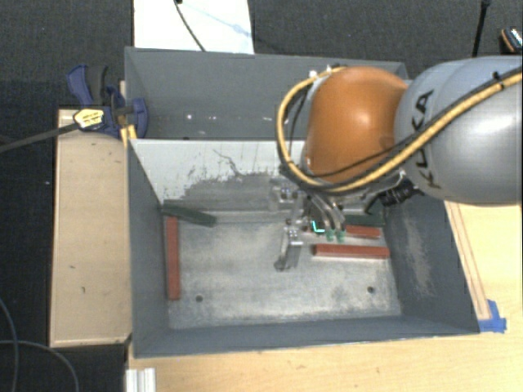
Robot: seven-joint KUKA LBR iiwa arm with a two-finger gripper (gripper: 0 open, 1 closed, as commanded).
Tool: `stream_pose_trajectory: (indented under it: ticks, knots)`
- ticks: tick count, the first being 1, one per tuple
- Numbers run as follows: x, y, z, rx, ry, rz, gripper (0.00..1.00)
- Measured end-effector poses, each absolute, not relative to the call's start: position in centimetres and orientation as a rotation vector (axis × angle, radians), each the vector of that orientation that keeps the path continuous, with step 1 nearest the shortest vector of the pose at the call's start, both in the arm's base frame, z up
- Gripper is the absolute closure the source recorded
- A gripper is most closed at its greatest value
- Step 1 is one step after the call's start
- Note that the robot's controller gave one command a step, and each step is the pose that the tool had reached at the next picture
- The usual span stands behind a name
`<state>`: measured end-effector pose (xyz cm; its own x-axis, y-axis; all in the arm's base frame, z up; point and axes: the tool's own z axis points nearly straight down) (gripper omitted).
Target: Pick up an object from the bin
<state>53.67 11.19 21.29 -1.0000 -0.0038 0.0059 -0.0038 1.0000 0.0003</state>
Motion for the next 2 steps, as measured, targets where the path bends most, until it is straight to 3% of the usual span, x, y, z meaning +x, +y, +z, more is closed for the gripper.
stream_pose_trajectory:
  ticks: [1, 2]
  knots:
    - [51.4, 2.5, 15.7, 0.166, -3.133, 0.005, 0.00]
    - [53.4, -4.0, 8.3, -0.309, -3.123, 0.003, 0.00]
